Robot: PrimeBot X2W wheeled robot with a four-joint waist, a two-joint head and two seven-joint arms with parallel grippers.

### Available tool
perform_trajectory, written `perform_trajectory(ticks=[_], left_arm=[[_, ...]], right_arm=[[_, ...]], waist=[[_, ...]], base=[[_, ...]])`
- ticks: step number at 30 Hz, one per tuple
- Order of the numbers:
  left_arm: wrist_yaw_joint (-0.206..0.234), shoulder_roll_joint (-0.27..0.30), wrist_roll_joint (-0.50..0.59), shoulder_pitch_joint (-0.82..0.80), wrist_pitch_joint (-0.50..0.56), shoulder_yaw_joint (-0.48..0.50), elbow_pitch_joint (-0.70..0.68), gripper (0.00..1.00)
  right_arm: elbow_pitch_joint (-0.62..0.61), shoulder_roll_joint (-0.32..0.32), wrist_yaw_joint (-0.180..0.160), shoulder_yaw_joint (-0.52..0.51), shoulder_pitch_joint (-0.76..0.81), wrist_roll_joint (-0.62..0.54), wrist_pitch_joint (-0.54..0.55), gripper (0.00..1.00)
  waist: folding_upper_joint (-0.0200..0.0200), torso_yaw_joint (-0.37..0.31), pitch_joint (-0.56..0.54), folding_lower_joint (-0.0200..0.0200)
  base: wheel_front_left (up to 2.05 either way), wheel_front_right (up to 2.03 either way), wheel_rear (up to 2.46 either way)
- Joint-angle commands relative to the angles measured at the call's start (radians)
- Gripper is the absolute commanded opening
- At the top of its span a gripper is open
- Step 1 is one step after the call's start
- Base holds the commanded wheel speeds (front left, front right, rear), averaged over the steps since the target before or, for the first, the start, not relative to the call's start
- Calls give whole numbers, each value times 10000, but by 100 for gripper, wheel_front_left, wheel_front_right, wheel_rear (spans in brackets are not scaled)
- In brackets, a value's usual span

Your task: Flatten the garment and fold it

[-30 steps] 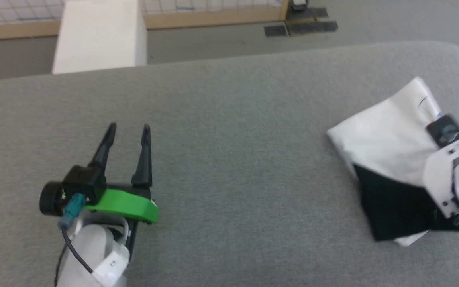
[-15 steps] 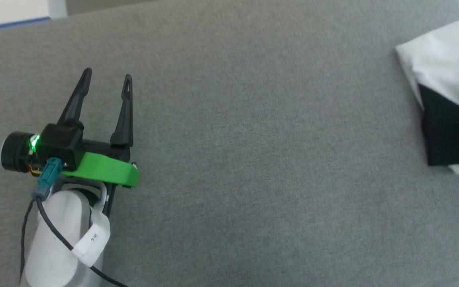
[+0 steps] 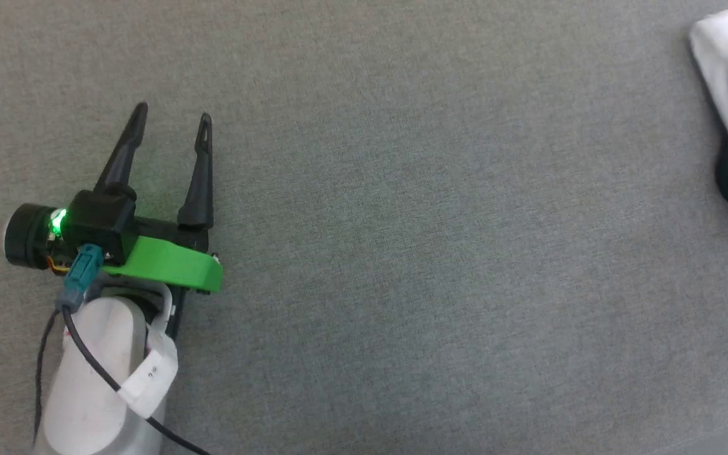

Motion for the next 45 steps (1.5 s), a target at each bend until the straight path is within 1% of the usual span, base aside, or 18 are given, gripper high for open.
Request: perform_trajectory(ticks=[1, 6, 11, 12, 13, 14, 20, 24, 26, 30, 34, 39, 45], left_arm=[[77, -74, -77, 85, -153, -15, 120, 100], [132, -427, -348, 482, -502, -112, 763, 100], [166, -726, -617, 1028, -703, -167, 1444, 100], [195, -879, -814, 1416, -761, -160, 1739, 100], [196, -918, -870, 1516, -770, -163, 1817, 100], [228, -1019, -1061, 1838, -793, -126, 2039, 100], [226, -1153, -1342, 2144, -811, -149, 2402, 100], [238, -1208, -1412, 2256, -816, -199, 2574, 100], [240, -1231, -1418, 2270, -818, -247, 2656, 100], [249, -1275, -1432, 2297, -819, -308, 2773, 100], [268, -1314, -1421, 2364, -820, -360, 2840, 100], [297, -1357, -1436, 2491, -821, -385, 2896, 100], [325, -1395, -1487, 2609, -821, -365, 2926, 100]], right_arm=[[90, 89, -21, -256, -51, -49, -225, 100], [162, 298, -21, -809, 505, 124, -1013, 100], [-180, 664, -21, -1003, 1475, 988, -1827, 100], [-899, 1014, -21, -835, 2252, 1777, -2340, 100], [-1195, 1146, -21, -780, 2502, 1989, -2447, 100], [-2357, 1601, -21, -395, 3431, 2839, -2662, 100], [-4685, 2388, -21, 525, 5133, 4086, -2695, 100], [-5802, 3012, -21, 1029, 6065, 4480, -2715, 100], [-6114, 3204, -21, 1279, 6462, 4623, -2795, 100], [-6288, 3434, -21, 1739, 7063, 4842, -3093, 100], [-6181, 3596, -21, 2020, 7429, 4869, -3230, 100], [-5978, 3670, -21, 2135, 7774, 4766, -3437, 100], [-5785, 3679, -21, 2352, 8022, 4949, -3580, 100]], waist=[[0, 293, -630, -2], [0, 687, -1845, -2], [0, 1144, -3178, -2], [0, 1435, -3879, -2], [0, 1531, -4064, -2], [0, 1794, -4542, -2], [0, 2270, -5056, -2], [0, 2515, -5243, -2], [0, 2644, -5313, -2], [0, 2857, -5452, -2], [0, 3032, -5555, -2], [0, 3156, -5628, -2], [0, 3184, -5621, -2]], base=[[0, 0, 0], [0, 0, 0], [0, 0, 0], [0, 0, 0], [0, 0, 0], [0, 0, 0], [0, 0, 0], [0, 0, 0], [0, 0, 0], [0, 0, 0], [0, 0, 0], [0, 0, 0], [0, 0, 0]])
